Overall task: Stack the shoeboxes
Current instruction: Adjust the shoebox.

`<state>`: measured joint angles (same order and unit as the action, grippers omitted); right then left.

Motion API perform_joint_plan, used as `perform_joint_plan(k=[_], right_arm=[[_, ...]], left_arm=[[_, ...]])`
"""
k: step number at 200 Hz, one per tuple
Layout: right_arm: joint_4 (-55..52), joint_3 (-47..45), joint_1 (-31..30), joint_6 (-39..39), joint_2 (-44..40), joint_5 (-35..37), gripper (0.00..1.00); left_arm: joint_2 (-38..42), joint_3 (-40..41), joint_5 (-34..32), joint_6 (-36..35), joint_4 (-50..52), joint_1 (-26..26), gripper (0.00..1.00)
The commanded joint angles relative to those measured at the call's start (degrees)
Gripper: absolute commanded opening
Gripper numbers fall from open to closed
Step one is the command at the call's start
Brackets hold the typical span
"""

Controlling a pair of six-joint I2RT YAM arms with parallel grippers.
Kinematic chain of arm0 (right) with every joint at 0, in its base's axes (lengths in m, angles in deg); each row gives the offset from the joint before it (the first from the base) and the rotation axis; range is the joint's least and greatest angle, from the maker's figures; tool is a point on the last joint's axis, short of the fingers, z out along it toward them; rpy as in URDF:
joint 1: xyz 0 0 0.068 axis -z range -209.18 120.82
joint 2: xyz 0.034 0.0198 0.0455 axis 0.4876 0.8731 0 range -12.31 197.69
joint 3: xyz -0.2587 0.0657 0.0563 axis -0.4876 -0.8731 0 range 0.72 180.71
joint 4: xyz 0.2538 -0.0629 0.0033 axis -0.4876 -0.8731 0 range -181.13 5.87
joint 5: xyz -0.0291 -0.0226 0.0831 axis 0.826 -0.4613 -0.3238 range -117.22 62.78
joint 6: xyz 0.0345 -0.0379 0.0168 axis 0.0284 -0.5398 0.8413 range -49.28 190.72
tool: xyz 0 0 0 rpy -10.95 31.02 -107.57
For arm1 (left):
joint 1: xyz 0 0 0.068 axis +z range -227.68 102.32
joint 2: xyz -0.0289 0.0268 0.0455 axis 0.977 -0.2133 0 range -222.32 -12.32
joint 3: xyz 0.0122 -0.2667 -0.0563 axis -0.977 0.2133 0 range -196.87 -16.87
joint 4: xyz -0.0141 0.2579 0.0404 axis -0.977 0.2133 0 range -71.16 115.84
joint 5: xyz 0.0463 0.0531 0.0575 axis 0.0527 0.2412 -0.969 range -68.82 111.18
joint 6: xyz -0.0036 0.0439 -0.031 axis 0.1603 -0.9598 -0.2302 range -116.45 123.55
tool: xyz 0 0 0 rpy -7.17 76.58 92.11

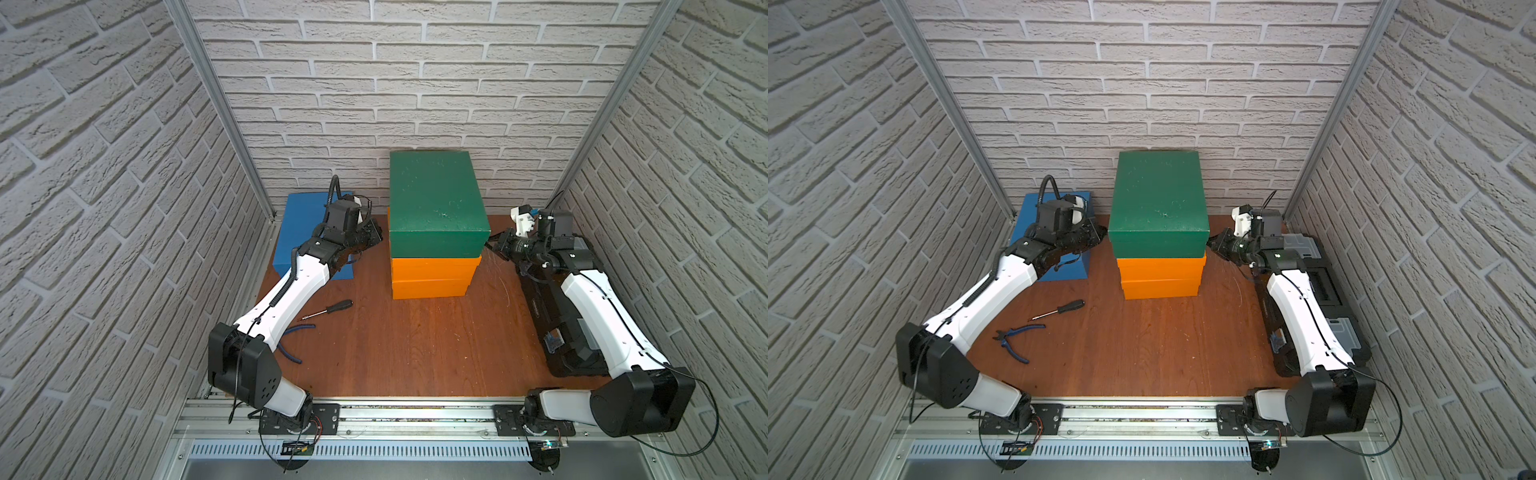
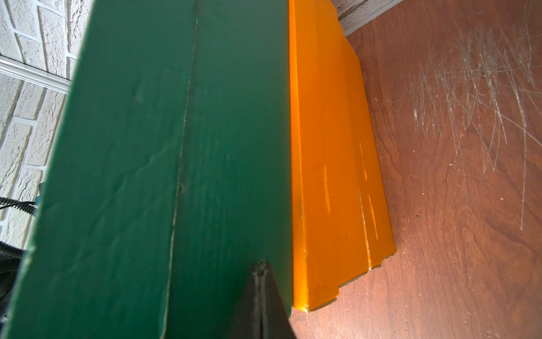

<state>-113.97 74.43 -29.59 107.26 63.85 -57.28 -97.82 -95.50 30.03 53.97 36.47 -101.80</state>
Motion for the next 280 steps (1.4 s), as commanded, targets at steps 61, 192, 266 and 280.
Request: perform_joint_plan(k=[61,192,266,280], right_arm=[[1.02,1.52,0.32,-0.10,-1.92,-0.08,0.03],[0.84,1.39,1.04,-0.19,-2.06,-0.18,0.03],[-1.40,1.60,1.85,-1.79,-3.54,0.58,0.03],[-2.41,1.74,1.99,-2.31,-4.25,1.54,0.03]], left_arm=[[1.85,1.63,0.13,1.51,-3.04,-2.77,0.00],[-0.38,-1.53,0.46,1.43,-3.14,-5.24,0.00],[0.69,-0.55,-1.27,0.13,-0.52,-2.64,0.00],[2.02,0.68,-1.62,0.21,-0.72,-1.59,0.00]])
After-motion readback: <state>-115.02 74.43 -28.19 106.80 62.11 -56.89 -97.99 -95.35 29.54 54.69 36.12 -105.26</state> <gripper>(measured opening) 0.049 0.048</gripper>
